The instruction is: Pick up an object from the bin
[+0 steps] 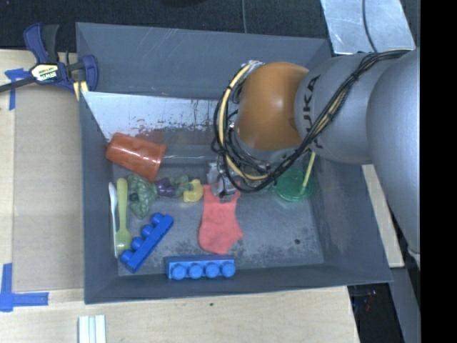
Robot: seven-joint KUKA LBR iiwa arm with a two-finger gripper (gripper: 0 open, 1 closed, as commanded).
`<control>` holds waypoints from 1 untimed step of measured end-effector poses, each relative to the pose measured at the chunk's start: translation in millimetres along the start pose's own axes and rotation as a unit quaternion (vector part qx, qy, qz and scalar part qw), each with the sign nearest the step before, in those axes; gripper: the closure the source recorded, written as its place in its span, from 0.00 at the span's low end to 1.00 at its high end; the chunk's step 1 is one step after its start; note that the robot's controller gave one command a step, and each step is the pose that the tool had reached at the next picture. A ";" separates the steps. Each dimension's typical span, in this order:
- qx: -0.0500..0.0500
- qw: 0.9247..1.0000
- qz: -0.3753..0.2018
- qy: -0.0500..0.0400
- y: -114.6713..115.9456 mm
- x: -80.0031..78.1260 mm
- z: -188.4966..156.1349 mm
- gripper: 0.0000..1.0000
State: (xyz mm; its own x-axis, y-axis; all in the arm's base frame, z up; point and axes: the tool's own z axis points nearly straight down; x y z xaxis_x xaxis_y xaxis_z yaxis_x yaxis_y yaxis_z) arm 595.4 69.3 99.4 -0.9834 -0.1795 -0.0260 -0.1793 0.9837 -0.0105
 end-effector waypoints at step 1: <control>0.000 1.000 0.000 0.000 0.0 0.0 0.0 1.00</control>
Offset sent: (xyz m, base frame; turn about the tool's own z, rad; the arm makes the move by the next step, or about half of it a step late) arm 0.0054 -0.0100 0.1867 -0.1031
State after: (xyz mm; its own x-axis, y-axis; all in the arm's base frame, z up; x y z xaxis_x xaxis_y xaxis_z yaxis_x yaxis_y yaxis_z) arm 595.4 69.3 99.4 -0.9833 -0.1799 -0.0260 -0.1797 0.9837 -0.0106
